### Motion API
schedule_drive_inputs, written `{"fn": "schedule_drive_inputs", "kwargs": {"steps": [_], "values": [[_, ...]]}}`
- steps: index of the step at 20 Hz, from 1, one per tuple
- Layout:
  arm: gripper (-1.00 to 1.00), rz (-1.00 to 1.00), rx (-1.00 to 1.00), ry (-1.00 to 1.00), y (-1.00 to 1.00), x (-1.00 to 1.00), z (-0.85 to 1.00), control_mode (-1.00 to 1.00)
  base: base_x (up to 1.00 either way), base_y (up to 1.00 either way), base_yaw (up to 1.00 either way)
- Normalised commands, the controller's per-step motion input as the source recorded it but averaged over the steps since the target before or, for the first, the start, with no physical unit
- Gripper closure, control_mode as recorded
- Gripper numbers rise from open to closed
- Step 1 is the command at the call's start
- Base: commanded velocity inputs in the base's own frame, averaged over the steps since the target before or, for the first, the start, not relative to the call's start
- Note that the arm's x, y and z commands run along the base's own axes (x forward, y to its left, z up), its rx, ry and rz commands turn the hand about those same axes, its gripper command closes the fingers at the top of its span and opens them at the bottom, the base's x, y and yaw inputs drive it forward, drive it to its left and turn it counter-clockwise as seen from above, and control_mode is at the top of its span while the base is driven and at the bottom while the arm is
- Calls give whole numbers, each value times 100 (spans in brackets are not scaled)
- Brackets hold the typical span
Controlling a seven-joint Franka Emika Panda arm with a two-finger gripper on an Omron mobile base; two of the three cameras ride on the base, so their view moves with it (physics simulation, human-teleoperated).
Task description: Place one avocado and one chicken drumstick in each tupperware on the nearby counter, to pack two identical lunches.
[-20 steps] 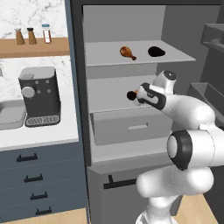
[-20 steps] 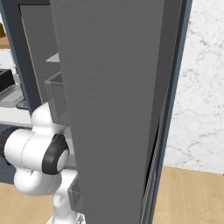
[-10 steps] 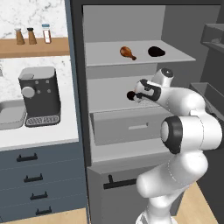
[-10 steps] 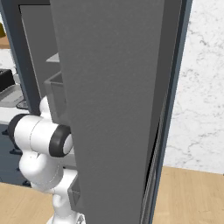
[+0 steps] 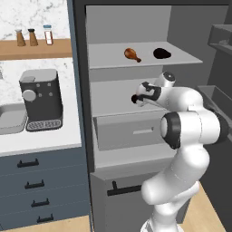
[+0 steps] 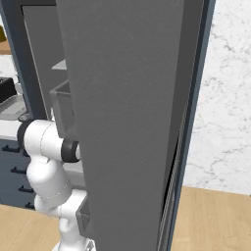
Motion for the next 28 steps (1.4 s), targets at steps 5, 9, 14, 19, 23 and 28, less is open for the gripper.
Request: {"fn": "schedule_drive_inputs", "kwargs": {"steps": [5,9,14,19,23,28], "values": [[-100,3,0,0,0,32,-20,-100,0,0,0],[-100,4,0,0,0,37,-16,-100,0,0,0],[-100,8,0,0,4,36,-13,-100,0,0,0],[-100,13,0,0,0,29,-12,-100,0,0,0],[-100,13,0,0,0,30,-12,-100,0,0,0],[-100,13,-3,1,11,28,-22,-100,0,0,0]]}}
